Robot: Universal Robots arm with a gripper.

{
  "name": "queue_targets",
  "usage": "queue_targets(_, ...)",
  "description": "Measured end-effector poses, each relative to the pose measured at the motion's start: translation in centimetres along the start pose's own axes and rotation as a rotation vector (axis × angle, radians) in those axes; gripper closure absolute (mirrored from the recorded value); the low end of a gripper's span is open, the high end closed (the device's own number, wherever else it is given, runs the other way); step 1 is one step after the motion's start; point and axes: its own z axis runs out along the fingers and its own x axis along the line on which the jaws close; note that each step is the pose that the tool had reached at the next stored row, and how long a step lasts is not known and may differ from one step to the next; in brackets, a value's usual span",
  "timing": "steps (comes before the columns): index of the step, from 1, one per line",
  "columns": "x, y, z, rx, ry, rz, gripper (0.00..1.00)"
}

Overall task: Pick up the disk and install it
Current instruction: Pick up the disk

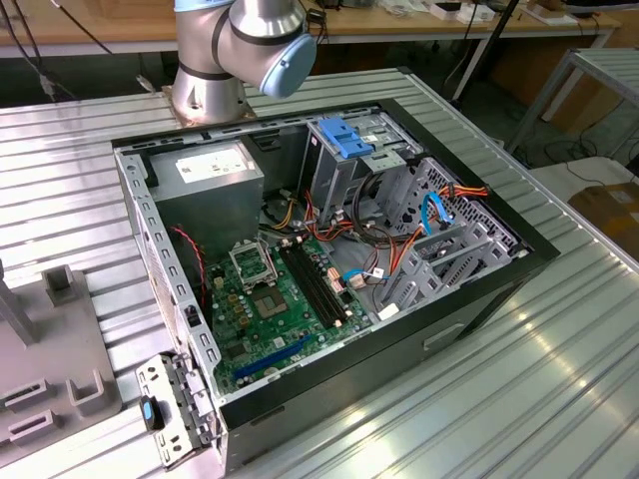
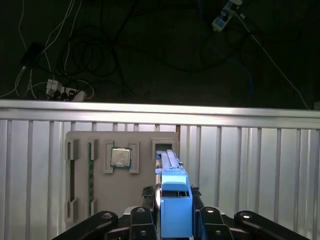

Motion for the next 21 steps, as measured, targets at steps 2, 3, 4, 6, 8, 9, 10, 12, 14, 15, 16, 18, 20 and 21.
queue_targets(2,-0.01,0.02,-0.94,0.0,0.0,0.0,0.63)
queue_targets(3,-0.01,0.03,-1.02,0.0004,-0.0002,0.0,0.63)
queue_targets(4,-0.01,0.03,-1.03,0.0004,-0.0002,0.0,0.63)
queue_targets(6,-0.01,0.03,-1.05,0.0001,-0.0001,0.0,0.63)
queue_targets(8,-0.01,0.03,-1.09,0.0,0.0,0.0,0.63)
queue_targets(9,-0.01,0.03,-1.22,-0.0002,0.0001,0.0,0.63)
queue_targets(10,-0.02,0.04,-1.57,0.0,0.0,0.0,0.63)
queue_targets(12,-0.03,0.06,-2.47,0.0001,0.0,0.0,0.63)
queue_targets(14,-0.04,0.09,-3.47,0.0,0.0,0.0,0.63)
queue_targets(15,-0.04,0.1,-3.79,0.0002,-0.0001,0.0,0.63)
queue_targets(16,-0.04,0.11,-4.08,0.0002,-0.0001,0.0,0.63)
queue_targets(18,-0.06,0.14,-5.28,0.0003,-0.0001,0.0,0.63)
queue_targets(20,-0.06,0.15,-5.93,0.0,0.0,0.0,0.63)
queue_targets(21,-0.07,0.16,-6.17,0.0001,-0.0001,0.0,0.63)
